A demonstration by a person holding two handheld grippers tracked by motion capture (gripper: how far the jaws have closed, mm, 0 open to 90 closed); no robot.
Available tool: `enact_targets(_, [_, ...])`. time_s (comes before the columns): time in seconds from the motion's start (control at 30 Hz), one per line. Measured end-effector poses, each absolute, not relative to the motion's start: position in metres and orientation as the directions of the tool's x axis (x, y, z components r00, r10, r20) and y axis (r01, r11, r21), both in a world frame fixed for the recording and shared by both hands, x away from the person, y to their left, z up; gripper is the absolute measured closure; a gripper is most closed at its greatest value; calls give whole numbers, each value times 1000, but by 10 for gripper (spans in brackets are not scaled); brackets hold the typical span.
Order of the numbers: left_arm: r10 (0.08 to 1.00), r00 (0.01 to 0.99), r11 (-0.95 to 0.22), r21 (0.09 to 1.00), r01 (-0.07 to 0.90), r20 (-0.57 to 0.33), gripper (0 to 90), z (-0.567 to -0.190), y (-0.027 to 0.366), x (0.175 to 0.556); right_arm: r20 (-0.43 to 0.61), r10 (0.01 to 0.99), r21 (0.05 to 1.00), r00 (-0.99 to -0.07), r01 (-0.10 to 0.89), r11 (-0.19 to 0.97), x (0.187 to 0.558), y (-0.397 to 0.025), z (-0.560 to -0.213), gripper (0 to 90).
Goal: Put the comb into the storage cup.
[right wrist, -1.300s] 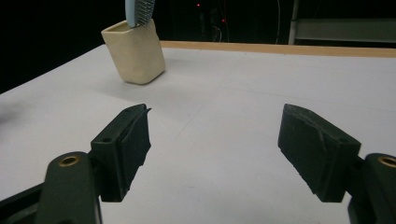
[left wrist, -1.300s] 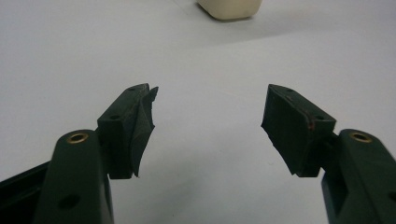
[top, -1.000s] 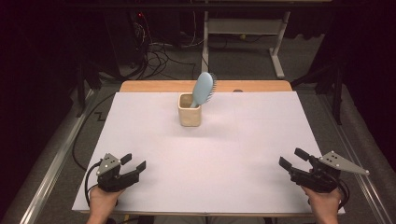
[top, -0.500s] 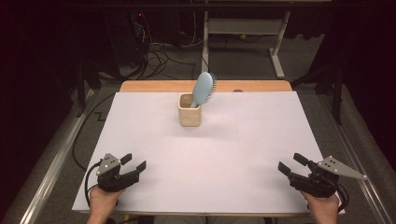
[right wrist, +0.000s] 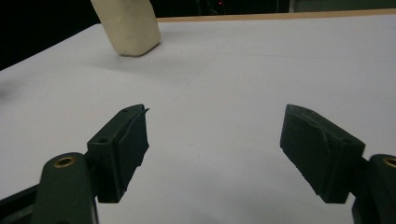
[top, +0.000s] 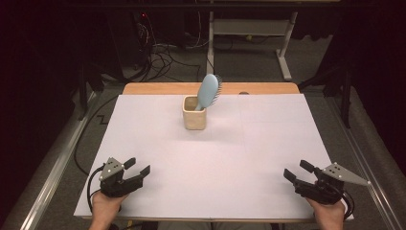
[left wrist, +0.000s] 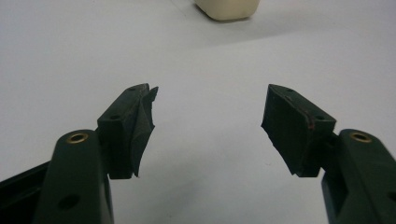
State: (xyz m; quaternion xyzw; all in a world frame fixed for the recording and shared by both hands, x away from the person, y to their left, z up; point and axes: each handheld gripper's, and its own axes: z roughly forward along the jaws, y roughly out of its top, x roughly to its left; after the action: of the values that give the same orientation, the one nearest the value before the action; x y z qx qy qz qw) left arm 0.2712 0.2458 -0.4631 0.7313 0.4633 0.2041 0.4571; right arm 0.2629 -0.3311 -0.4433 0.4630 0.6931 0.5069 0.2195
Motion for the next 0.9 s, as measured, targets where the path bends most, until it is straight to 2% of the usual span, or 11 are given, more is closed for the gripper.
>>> enact_targets(0.9, [865,486,-154,857,492,-124,343,-464,246,272,162,876,898,-455,436,61,270,-333,-458,241])
